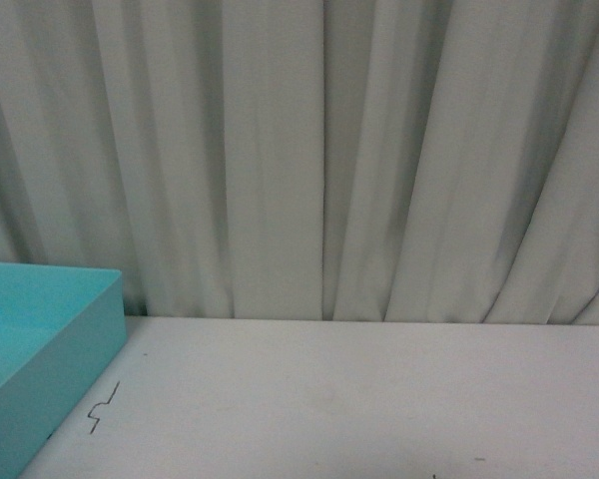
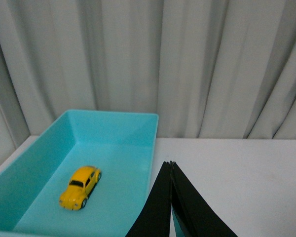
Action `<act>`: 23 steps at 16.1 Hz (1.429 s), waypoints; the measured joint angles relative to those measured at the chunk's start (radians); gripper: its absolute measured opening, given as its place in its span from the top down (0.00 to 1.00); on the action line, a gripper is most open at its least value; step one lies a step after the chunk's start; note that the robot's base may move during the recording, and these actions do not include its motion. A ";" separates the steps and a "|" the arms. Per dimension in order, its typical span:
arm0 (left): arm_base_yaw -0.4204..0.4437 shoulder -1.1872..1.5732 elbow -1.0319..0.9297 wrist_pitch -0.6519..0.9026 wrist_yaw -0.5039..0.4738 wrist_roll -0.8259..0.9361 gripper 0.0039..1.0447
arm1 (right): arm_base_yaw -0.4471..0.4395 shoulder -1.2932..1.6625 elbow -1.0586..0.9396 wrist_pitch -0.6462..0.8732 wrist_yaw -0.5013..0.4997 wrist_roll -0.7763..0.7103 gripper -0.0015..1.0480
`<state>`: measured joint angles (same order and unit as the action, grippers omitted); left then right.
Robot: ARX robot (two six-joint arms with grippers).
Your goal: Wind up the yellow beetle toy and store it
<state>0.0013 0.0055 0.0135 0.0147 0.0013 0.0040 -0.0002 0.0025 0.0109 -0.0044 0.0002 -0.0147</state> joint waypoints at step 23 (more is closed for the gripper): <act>-0.001 0.000 -0.003 -0.015 -0.002 -0.001 0.06 | 0.000 0.000 0.000 0.004 0.000 0.000 0.06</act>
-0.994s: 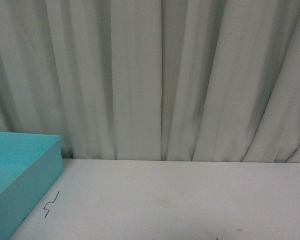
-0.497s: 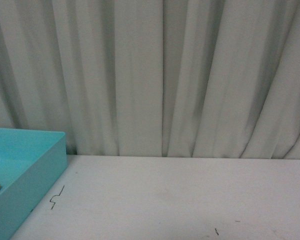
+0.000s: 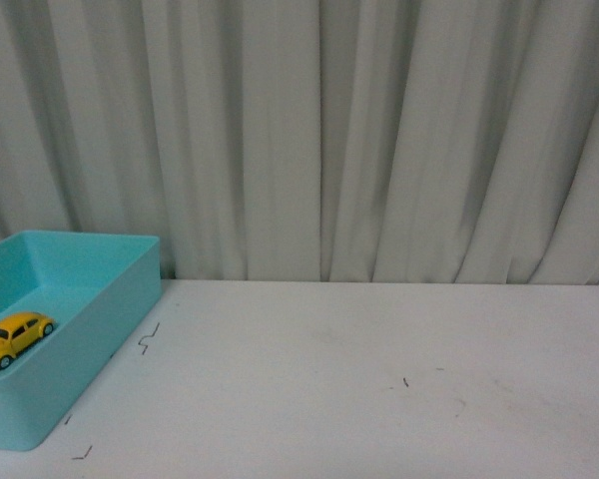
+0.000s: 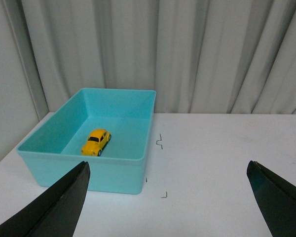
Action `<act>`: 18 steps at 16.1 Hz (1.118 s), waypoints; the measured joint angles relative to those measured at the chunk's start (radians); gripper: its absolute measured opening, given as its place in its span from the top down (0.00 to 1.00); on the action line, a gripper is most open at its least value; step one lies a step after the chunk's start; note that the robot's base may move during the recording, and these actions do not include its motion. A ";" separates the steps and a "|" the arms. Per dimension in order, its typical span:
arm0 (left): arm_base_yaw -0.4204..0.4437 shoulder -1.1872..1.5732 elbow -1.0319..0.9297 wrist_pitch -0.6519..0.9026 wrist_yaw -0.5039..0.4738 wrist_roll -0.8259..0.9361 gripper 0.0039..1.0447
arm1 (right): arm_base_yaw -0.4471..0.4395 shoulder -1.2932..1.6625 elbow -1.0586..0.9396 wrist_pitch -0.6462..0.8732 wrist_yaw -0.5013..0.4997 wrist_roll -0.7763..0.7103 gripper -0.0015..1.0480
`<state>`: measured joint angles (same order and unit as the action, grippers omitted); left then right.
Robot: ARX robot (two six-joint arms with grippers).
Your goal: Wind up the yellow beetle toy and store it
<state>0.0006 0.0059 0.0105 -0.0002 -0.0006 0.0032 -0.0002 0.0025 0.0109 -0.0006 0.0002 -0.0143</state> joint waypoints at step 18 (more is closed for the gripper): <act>0.000 0.000 0.000 -0.003 0.000 0.000 0.06 | 0.000 0.000 0.000 -0.003 0.000 0.000 0.06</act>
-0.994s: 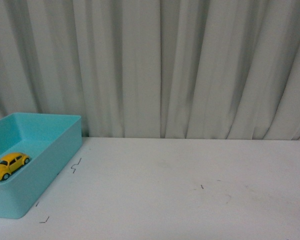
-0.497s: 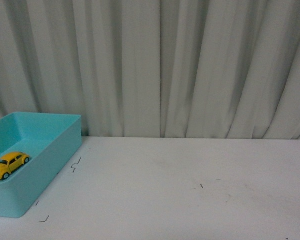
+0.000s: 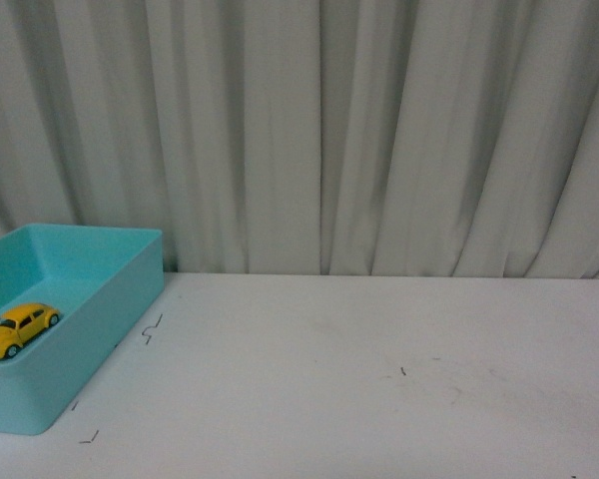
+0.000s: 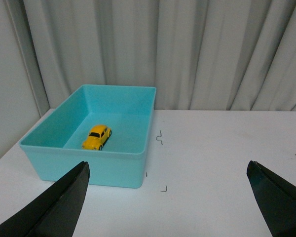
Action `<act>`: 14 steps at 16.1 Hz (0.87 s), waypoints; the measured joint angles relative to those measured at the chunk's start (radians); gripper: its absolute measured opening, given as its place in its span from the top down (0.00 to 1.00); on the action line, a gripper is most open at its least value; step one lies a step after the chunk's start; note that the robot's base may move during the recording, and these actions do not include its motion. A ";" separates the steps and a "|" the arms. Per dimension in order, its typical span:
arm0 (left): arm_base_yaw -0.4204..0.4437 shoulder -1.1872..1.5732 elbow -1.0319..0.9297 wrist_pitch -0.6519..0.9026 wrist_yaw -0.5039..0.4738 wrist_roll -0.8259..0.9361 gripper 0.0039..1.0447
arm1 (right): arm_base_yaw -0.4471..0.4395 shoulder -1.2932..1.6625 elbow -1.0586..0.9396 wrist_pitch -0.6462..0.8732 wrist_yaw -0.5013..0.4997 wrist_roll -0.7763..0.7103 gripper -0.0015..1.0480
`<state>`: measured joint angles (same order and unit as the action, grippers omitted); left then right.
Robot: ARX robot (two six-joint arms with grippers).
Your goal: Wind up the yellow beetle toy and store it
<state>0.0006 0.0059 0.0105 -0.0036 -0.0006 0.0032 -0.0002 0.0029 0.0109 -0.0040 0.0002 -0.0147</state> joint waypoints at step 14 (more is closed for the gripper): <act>0.000 0.000 0.000 0.003 0.000 0.000 0.06 | 0.000 0.000 0.000 0.002 0.000 0.000 0.06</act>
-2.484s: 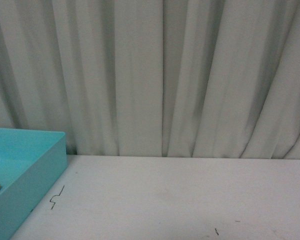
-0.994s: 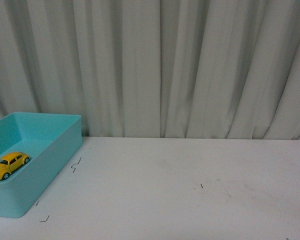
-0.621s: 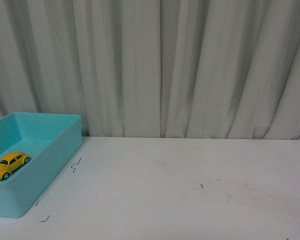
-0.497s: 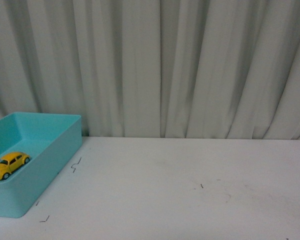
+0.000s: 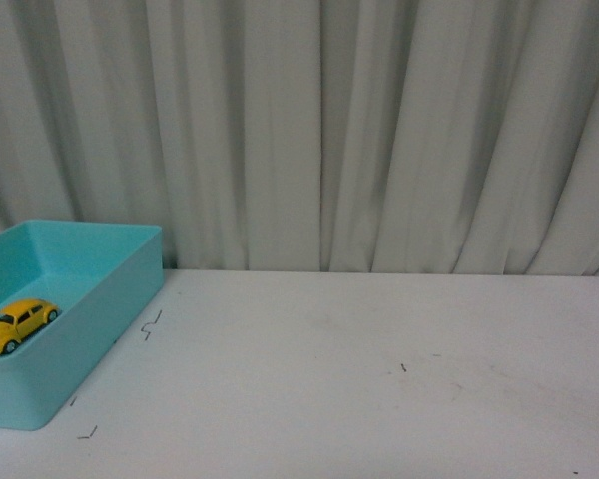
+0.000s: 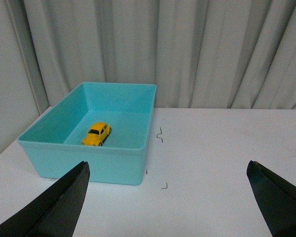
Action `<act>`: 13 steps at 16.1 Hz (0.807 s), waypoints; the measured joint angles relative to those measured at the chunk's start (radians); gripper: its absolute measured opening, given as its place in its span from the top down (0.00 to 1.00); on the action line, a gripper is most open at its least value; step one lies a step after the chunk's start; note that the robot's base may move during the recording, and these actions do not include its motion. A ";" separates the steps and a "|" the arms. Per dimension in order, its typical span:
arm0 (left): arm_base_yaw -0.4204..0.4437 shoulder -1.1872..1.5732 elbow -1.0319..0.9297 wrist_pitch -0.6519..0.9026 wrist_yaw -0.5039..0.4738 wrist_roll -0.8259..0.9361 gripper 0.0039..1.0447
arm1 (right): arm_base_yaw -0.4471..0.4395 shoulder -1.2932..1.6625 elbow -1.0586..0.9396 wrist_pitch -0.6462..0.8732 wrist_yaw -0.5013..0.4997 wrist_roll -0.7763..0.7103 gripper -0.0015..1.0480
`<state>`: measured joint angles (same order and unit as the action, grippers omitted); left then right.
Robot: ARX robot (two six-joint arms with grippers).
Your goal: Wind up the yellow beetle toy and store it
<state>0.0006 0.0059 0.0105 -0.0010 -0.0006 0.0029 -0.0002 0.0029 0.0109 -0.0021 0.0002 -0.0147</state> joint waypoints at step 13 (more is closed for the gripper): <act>0.000 0.000 0.000 -0.003 0.000 -0.003 0.06 | 0.000 0.000 0.000 -0.001 0.000 0.000 0.06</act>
<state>0.0006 0.0059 0.0105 -0.0036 -0.0006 0.0002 -0.0002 0.0029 0.0109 -0.0032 -0.0002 -0.0143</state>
